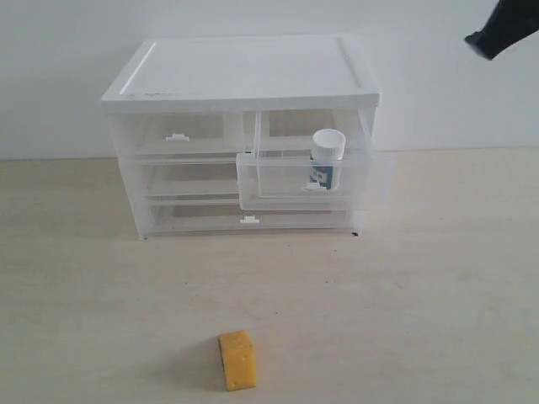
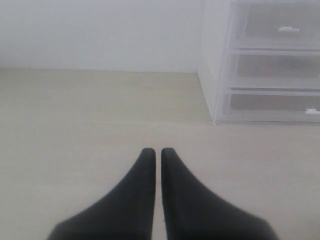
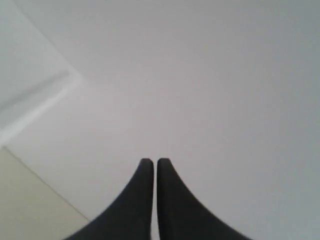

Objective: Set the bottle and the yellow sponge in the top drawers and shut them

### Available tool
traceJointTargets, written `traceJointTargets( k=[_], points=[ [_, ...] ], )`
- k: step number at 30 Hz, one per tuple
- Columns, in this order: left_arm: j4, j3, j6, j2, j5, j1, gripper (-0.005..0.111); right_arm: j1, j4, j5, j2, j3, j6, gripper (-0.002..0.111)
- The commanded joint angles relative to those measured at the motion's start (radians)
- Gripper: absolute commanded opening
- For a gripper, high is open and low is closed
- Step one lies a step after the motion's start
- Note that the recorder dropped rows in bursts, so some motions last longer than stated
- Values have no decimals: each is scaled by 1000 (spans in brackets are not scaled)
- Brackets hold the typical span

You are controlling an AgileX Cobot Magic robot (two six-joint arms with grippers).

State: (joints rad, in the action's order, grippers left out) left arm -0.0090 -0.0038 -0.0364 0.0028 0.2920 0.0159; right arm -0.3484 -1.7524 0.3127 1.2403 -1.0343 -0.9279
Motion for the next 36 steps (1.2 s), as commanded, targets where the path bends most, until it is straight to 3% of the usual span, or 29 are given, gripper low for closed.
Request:
traceJointTargets(
  k=[1,4,7,11,15,22,36],
  points=[
    [-10,4,3,-3,-9,3,4,2,59,248,-10,-8,162,0],
    [-10,4,3,-3,-9,3,4,2,330,325,-10,-16,450,0],
    [-10,4,3,-3,-9,3,4,2,985,369,-10,-101,893,0],
    [-10,4,3,-3,-9,3,4,2,1579,404,-3,-177,1304,0],
    [-10,4,3,-3,-9,3,4,2,1927,539,59,-249,1537,0],
    [-10,4,3,-3,-9,3,4,2,2086,618,233,-395,1554,0],
    [-10,4,3,-3,-9,3,4,2,2054,633,472,-543,1552,0]
  ],
)
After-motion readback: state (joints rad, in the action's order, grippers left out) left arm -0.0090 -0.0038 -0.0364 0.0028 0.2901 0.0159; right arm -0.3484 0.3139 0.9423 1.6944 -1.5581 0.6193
